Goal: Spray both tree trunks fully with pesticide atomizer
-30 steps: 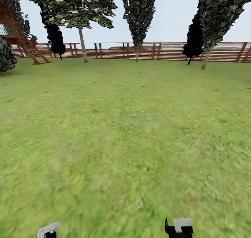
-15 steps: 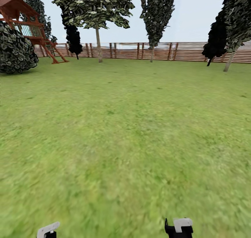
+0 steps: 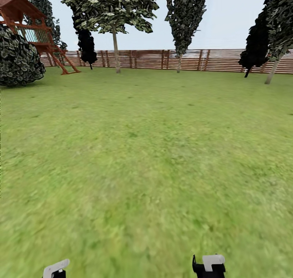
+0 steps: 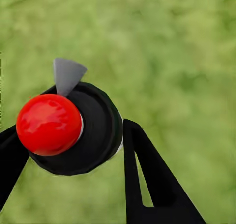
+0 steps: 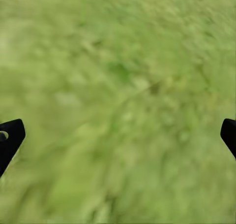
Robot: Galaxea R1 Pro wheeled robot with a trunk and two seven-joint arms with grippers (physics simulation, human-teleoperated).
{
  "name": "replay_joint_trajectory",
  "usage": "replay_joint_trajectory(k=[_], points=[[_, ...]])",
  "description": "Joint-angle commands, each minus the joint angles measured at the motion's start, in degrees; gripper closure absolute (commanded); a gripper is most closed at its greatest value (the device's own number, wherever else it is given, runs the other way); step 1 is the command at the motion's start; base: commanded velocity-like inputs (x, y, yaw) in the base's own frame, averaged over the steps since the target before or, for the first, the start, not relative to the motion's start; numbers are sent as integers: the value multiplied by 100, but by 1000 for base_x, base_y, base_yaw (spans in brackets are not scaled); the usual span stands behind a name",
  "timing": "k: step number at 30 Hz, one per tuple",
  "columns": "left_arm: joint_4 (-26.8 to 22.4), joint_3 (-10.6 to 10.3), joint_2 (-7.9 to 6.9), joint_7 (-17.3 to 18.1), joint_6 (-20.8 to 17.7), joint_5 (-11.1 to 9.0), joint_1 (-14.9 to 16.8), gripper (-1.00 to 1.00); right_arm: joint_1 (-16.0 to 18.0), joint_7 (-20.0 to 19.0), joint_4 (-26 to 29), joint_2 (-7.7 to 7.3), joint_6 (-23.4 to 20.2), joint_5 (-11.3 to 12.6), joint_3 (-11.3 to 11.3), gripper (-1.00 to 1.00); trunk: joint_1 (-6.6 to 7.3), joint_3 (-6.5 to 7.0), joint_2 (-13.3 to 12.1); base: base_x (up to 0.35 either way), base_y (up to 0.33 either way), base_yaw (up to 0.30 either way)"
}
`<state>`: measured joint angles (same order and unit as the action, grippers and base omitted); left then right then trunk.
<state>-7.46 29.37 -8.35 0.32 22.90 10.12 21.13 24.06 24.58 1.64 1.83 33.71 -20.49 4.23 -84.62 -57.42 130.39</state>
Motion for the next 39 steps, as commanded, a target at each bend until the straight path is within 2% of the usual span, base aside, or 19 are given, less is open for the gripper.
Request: replay_joint_trajectory(k=[1,7,25,34,39], points=[[8,47,0,3,21,58,5,100,3,29,-5,1,13,-60,43,-100,-2,-5,2,308,179,135],[8,50,0,3,21,60,5,100,3,29,-6,1,13,-60,43,-100,-2,-5,2,328,120,245],[10,50,-3,3,21,60,5,100,3,29,-14,1,13,-60,43,-100,-2,-5,2,341,3,270],[17,52,-3,3,21,60,5,100,3,23,-14,1,13,-60,43,-100,-2,-5,2,342,0,37],[17,51,-4,3,21,60,5,100,3,20,-14,-1,13,-60,43,-100,-2,-5,2,342,0,-173]])
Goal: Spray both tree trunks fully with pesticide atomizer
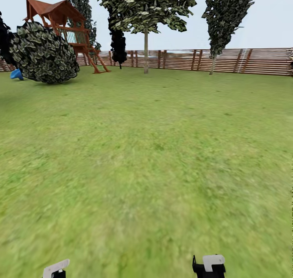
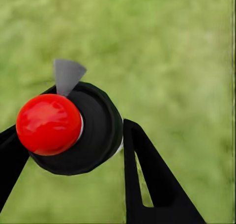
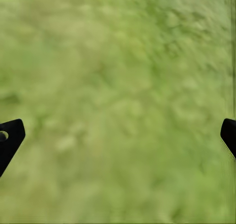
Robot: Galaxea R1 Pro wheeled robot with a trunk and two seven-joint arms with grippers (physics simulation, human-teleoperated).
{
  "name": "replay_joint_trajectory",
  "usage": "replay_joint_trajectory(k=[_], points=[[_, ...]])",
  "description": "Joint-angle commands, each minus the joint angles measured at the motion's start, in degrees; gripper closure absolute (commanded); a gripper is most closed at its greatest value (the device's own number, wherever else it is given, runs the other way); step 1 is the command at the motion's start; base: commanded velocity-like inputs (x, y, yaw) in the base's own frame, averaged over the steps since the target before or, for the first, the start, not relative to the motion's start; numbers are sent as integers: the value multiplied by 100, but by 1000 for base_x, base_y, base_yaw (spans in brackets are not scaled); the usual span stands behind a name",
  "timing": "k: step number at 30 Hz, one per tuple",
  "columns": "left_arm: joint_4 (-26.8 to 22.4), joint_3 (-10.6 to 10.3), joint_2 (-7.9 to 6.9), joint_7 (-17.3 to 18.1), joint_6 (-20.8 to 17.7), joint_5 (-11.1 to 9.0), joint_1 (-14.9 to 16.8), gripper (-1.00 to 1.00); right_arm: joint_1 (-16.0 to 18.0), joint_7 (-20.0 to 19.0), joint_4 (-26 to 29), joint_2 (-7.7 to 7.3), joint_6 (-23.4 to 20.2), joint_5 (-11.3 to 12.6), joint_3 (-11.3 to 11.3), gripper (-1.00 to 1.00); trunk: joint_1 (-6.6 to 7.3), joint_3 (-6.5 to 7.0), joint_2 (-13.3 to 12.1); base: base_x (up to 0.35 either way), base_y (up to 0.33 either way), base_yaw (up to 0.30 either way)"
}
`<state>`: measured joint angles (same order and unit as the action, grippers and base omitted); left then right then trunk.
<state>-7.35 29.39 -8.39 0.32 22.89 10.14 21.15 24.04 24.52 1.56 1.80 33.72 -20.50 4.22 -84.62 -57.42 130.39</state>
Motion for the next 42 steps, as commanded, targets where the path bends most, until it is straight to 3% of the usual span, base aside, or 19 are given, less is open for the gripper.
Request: replay_joint_trajectory(k=[1,42], points=[[6,49,0,3,22,58,2,100,6,26,-7,1,12,-60,44,-100,-3,-5,2,342,0,-123],[-2,46,13,3,22,66,-5,100,5,26,-7,-5,-4,-67,44,-100,-3,-5,2,342,0,-15]])
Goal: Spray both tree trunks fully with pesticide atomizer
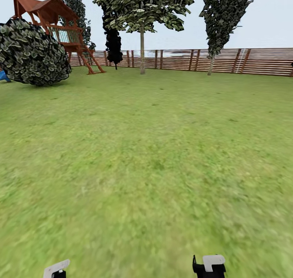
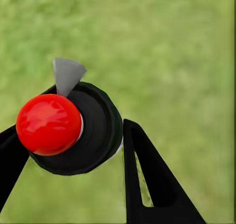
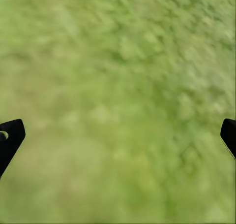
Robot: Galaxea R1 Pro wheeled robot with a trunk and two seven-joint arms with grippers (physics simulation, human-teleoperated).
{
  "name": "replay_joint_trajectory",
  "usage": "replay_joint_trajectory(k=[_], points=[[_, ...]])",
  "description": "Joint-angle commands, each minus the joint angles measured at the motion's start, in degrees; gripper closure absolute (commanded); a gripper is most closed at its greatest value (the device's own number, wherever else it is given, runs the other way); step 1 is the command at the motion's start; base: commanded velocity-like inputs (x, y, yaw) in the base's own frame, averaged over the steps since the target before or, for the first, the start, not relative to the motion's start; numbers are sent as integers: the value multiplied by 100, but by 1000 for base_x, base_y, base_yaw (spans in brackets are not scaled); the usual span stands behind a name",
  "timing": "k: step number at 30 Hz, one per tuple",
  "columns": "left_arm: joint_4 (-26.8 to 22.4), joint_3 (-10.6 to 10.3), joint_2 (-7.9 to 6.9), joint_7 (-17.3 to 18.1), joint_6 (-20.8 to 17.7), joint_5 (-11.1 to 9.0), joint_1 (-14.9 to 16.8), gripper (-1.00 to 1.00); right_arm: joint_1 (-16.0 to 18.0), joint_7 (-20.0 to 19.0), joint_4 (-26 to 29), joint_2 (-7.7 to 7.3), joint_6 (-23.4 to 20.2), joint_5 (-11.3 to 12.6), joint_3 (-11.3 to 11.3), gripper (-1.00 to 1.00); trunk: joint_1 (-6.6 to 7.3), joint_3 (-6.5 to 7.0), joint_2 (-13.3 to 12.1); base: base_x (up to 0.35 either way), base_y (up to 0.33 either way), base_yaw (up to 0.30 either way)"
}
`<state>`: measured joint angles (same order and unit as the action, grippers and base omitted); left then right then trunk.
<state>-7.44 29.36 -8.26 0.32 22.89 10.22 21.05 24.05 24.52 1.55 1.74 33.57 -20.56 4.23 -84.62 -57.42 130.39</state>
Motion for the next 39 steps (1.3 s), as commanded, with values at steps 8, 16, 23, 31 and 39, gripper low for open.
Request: replay_joint_trajectory(k=[8,16,23,31,39], points=[[6,48,0,3,22,57,5,100,3,27,-5,-16,9,-62,43,-100,-3,-5,2,342,0,0],[7,45,0,3,22,59,5,100,3,30,-5,-4,9,-62,43,-100,-3,-5,2,342,0,0],[7,44,0,3,22,59,5,100,3,27,-5,-5,9,-62,40,-100,-3,-5,2,342,0,0],[6,43,0,3,22,59,5,100,3,27,-5,1,9,-62,41,-100,-3,-5,2,342,0,0],[6,47,0,3,22,59,5,100,3,27,-5,2,9,-62,39,-100,-3,-5,2,342,0,0]])
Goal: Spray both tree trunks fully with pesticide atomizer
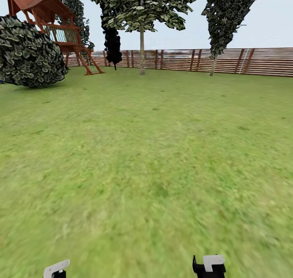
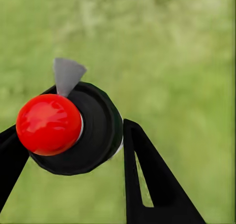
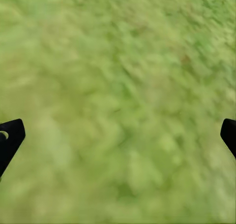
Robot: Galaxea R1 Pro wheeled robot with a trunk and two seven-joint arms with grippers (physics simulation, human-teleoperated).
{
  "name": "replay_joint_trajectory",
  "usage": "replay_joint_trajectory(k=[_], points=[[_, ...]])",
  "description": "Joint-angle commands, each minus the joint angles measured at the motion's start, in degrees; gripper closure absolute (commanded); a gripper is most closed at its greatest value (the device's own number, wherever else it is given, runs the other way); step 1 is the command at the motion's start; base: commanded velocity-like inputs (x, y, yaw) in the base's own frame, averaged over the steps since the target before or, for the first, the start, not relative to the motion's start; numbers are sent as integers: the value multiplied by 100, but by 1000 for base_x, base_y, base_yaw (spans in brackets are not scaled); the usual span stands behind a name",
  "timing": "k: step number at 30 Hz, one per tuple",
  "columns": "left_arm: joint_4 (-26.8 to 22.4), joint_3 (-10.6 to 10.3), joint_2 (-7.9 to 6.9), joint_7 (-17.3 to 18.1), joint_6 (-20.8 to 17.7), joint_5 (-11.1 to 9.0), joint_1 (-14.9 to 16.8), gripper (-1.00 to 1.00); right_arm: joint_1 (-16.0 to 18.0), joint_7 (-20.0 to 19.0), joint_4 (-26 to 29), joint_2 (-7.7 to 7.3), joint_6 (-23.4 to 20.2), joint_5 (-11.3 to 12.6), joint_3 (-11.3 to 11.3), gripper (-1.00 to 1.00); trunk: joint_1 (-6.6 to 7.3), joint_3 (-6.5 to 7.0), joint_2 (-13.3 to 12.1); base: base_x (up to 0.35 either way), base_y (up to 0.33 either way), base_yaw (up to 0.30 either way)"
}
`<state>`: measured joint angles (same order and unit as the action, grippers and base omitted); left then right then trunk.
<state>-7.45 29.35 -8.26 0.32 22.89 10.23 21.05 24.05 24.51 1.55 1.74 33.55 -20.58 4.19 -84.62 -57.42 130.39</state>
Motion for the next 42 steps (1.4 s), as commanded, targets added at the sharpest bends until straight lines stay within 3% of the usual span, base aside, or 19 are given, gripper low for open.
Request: replay_joint_trajectory(k=[1,42], points=[[7,47,0,5,22,58,5,100,4,27,-5,2,11,-60,41,-100,-3,-5,2,342,0,0],[7,45,0,7,22,58,5,100,4,27,-5,2,11,-60,41,-100,-3,-5,2,342,0,-12]])
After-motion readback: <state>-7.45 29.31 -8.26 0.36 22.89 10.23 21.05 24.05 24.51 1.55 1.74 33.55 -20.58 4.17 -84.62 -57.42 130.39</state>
